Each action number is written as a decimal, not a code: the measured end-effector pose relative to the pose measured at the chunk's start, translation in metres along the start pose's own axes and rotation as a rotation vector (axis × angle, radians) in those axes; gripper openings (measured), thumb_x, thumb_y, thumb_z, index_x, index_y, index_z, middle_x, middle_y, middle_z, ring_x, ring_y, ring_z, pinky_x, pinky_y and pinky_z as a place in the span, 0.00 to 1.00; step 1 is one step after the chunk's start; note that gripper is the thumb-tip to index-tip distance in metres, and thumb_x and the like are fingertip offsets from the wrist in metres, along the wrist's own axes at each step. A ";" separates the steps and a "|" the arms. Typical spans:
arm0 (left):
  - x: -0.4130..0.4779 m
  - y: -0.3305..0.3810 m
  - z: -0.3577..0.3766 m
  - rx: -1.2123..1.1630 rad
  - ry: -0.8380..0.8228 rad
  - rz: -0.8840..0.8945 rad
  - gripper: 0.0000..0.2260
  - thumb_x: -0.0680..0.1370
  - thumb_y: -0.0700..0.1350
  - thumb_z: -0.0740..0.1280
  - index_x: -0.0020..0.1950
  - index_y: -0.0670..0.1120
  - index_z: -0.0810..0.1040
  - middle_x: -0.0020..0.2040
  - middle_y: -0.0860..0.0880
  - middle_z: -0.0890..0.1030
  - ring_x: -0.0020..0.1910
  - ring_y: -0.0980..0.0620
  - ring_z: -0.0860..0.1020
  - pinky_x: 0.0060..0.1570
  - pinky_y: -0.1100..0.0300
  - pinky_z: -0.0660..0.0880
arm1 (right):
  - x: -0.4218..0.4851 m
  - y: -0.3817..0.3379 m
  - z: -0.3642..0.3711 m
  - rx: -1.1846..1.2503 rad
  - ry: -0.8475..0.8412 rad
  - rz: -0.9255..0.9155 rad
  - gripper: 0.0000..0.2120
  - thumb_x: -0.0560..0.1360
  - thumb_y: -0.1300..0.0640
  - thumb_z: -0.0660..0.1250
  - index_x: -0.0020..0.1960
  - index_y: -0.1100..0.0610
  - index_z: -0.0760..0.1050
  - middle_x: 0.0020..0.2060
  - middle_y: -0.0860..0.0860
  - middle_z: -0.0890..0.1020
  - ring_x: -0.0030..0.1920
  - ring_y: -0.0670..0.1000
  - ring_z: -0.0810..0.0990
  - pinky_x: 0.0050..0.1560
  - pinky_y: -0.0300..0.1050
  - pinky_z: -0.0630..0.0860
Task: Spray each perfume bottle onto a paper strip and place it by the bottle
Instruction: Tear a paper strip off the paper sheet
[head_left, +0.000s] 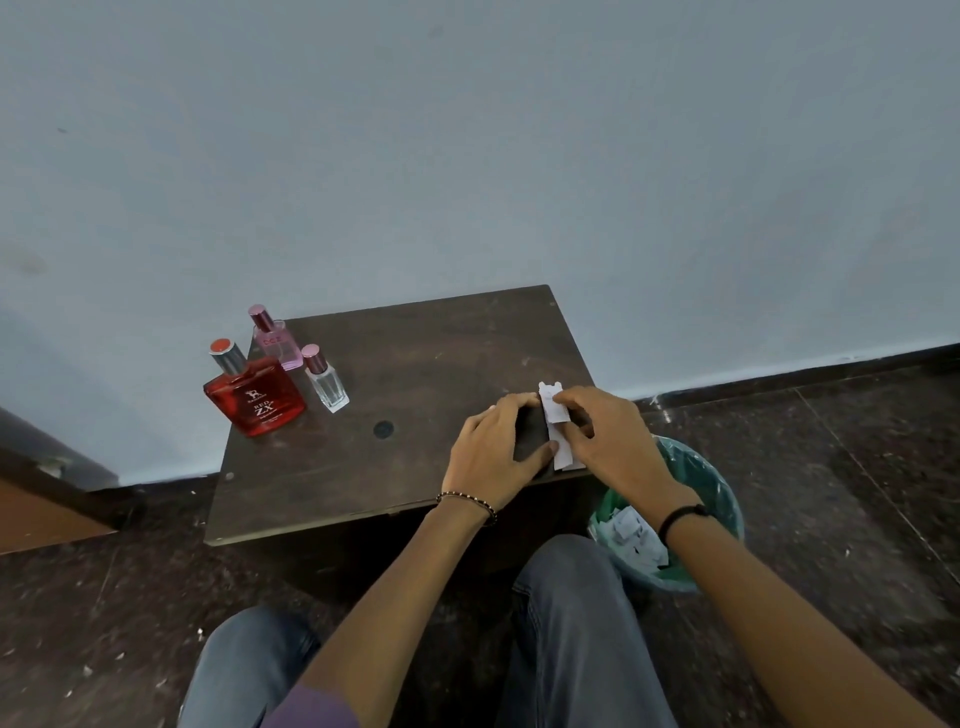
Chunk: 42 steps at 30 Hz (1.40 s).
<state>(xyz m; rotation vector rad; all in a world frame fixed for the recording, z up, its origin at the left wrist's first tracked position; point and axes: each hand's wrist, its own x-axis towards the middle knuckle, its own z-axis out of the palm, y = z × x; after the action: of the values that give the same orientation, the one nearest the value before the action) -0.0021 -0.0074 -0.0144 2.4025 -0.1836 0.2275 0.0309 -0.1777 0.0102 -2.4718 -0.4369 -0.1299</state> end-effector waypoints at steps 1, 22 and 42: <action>0.000 0.000 0.000 -0.002 0.007 0.000 0.19 0.76 0.56 0.69 0.64 0.54 0.70 0.64 0.58 0.77 0.61 0.56 0.74 0.65 0.63 0.64 | 0.001 0.000 0.002 -0.034 0.005 -0.016 0.11 0.78 0.60 0.70 0.59 0.58 0.81 0.53 0.53 0.85 0.51 0.52 0.83 0.53 0.50 0.82; -0.005 -0.008 0.010 0.264 -0.002 0.184 0.18 0.82 0.55 0.58 0.70 0.52 0.75 0.72 0.55 0.75 0.74 0.57 0.68 0.75 0.54 0.60 | 0.012 -0.022 0.008 -0.227 0.038 0.053 0.03 0.80 0.60 0.67 0.50 0.59 0.75 0.35 0.53 0.79 0.37 0.55 0.78 0.38 0.54 0.80; -0.003 0.000 0.013 0.459 0.041 0.303 0.15 0.80 0.49 0.62 0.65 0.49 0.79 0.69 0.49 0.78 0.69 0.48 0.75 0.65 0.47 0.73 | 0.035 -0.004 -0.011 0.320 0.081 0.544 0.05 0.75 0.56 0.75 0.49 0.56 0.82 0.43 0.54 0.87 0.44 0.53 0.87 0.52 0.55 0.84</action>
<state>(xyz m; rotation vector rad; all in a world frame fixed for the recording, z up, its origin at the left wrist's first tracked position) -0.0040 -0.0156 -0.0244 2.8136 -0.5275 0.5041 0.0628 -0.1720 0.0282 -2.1710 0.2402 0.0607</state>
